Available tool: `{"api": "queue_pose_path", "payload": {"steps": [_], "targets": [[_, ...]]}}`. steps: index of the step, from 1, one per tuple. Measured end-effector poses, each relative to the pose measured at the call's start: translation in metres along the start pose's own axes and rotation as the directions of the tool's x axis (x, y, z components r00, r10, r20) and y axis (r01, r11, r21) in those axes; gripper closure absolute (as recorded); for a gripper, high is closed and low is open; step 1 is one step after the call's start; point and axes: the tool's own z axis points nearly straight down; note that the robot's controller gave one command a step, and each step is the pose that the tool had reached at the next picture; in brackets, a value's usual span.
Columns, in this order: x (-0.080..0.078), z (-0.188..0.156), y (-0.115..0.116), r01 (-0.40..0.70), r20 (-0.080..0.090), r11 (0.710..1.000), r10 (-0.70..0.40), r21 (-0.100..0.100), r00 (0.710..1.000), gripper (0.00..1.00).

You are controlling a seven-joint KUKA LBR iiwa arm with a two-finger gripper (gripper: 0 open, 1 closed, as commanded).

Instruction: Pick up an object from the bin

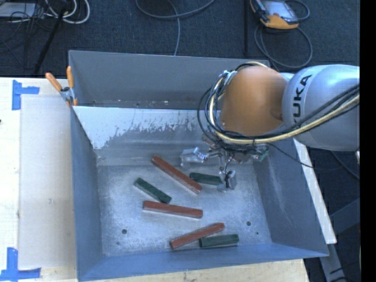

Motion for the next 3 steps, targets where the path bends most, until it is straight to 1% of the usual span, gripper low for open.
{"api": "queue_pose_path", "payload": {"steps": [1,2,3], "targets": [[0.002,0.047,-0.009,-0.018,0.002,1.000,0.018,-0.004,1.000,0.00],[0.003,0.046,-0.009,-0.020,0.001,1.000,0.020,-0.003,1.000,1.00],[0.007,-0.078,0.031,0.017,0.004,1.000,-0.017,0.003,1.000,1.00]]}}
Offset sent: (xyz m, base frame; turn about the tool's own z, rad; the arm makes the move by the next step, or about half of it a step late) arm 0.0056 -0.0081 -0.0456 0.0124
